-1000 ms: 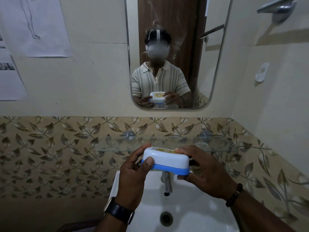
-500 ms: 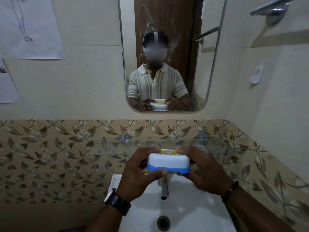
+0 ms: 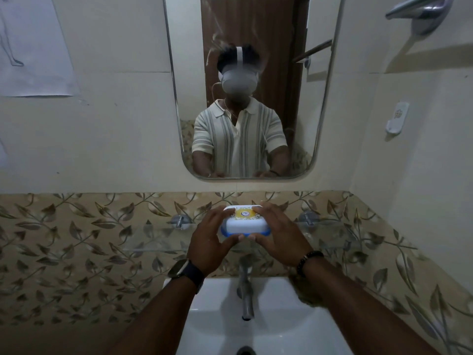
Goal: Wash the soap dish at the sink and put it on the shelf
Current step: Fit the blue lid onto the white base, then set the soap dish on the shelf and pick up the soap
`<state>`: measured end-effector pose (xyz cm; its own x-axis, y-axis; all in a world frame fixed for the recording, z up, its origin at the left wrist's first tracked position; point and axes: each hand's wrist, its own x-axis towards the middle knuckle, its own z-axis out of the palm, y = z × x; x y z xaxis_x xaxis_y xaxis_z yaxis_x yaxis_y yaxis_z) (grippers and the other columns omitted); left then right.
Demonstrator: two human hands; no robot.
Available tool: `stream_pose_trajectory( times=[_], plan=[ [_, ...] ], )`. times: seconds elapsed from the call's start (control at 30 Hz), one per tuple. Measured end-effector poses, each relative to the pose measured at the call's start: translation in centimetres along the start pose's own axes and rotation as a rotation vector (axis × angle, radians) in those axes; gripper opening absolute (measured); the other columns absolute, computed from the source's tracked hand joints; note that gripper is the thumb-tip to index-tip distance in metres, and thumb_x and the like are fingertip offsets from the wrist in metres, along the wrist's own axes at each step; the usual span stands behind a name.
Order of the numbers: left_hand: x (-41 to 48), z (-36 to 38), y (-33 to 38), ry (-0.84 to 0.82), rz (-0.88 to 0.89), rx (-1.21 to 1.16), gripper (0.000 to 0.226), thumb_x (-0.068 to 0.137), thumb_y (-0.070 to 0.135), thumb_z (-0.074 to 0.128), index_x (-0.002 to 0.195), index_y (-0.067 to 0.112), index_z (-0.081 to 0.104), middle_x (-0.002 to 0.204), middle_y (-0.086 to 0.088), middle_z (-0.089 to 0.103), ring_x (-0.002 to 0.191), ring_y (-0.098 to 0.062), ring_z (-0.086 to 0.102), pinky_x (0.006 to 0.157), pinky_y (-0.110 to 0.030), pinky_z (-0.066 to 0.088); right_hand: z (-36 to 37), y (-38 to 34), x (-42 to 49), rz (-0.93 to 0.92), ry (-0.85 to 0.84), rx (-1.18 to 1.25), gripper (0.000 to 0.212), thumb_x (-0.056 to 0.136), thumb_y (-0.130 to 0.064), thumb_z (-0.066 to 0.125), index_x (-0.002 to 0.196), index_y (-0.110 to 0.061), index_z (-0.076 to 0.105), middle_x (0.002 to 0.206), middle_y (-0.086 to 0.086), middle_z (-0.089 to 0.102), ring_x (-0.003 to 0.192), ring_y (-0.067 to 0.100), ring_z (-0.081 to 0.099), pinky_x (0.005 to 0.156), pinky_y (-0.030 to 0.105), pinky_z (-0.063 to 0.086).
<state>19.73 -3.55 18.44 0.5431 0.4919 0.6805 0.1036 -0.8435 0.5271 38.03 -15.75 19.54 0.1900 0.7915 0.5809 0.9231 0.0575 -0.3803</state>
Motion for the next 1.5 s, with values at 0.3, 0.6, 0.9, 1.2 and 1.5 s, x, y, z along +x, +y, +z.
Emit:
stream_pose_trajectory(
  times=[0.3,0.6,0.9,1.2,1.5],
  plan=[
    [-0.5,1.6,-2.6,-0.171,-0.124,0.207,0.065,0.086,0.049,0.071,0.143,0.022,0.054,0.147,-0.009,0.052,0.127,-0.026,0.054,0.101,-0.044,0.052,4.9,3.1,-0.5,0.152,-0.097,-0.047,0.071,0.088,-0.048,0.067,0.148,-0.033,0.032,0.16,-0.002,0.03,0.139,0.022,0.039,0.107,0.039,0.047],
    [-5.6,4.6,-1.4,0.034,0.045,0.293,0.059,0.089,0.039,0.063,0.144,0.024,0.048,0.15,-0.015,0.046,0.136,-0.033,0.045,0.11,-0.048,0.039,5.3,3.4,-8.0,-0.225,0.29,-0.26,0.047,0.09,-0.028,0.065,0.134,-0.018,0.051,0.144,0.012,0.041,0.135,0.031,0.043,0.113,0.045,0.039],
    [-12.8,12.7,0.6,-0.401,0.217,0.407,0.056,0.088,0.048,0.062,0.14,0.03,0.052,0.149,-0.003,0.05,0.133,-0.032,0.049,0.108,-0.05,0.036,6.5,10.5,-15.1,-0.087,0.009,-0.545,0.033,0.087,-0.031,0.066,0.118,-0.02,0.067,0.125,0.012,0.066,0.112,0.033,0.061,0.096,0.046,0.047],
    [-13.3,16.0,0.5,-0.95,0.177,0.513,0.074,0.089,0.054,0.056,0.153,0.026,0.03,0.166,0.0,-0.019,0.148,-0.028,-0.03,0.109,-0.053,-0.028,8.8,15.3,-17.1,0.541,-0.454,-0.408,0.069,0.095,-0.041,0.055,0.154,-0.03,0.021,0.16,0.002,0.029,0.144,0.027,0.03,0.121,0.045,0.024],
    [-14.6,13.5,0.6,-0.98,0.114,0.495,0.07,0.091,0.056,0.053,0.152,0.028,0.032,0.17,-0.005,-0.002,0.154,-0.028,-0.016,0.119,-0.056,-0.013,9.5,15.3,-18.4,0.494,-0.375,-0.474,0.037,0.089,-0.005,0.061,0.124,-0.016,0.068,0.121,0.01,0.07,0.114,0.032,0.062,0.104,0.048,0.043]
  ],
)
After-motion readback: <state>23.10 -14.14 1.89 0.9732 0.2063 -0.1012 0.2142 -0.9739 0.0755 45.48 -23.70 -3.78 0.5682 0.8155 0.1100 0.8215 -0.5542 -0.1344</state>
